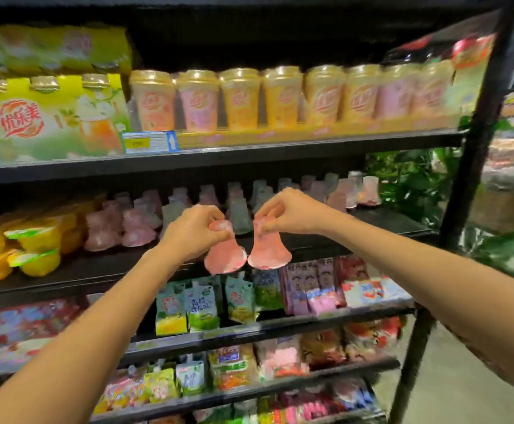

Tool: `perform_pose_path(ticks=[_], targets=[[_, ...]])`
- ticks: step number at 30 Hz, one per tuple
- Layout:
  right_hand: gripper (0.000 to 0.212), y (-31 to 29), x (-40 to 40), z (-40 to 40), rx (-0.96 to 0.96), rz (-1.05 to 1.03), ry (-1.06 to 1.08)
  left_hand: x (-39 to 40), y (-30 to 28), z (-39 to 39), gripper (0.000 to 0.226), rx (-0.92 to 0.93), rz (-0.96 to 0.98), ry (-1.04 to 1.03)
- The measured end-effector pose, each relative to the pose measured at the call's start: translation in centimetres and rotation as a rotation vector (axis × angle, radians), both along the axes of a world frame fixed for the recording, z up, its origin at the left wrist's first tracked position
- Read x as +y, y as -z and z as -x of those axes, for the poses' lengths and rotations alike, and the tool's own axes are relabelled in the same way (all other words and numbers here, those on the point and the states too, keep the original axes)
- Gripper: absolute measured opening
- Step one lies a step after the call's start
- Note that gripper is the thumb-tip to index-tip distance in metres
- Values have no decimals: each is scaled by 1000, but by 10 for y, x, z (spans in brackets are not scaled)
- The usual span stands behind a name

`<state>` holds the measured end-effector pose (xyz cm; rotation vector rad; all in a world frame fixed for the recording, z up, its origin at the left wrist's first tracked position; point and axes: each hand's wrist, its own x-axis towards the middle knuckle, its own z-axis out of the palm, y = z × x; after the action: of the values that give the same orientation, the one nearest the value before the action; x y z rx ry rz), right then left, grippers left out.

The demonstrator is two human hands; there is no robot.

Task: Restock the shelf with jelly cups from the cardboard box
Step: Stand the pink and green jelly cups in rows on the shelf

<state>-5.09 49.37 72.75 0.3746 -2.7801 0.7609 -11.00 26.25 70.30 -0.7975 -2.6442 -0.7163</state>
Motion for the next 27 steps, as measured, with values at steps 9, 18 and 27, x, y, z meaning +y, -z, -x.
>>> perform_pose_path(ticks=[9,18,27], targets=[[20,2,148,-50,18,51,172,158,-7,-25,31,-16,34,79],[22,-10,242,-89,65,-53,185,269,-12,-45,39,-41,-14,126],[41,-18,285,-84,41,-42,271,329,-35,-38,36,-29,48,223]])
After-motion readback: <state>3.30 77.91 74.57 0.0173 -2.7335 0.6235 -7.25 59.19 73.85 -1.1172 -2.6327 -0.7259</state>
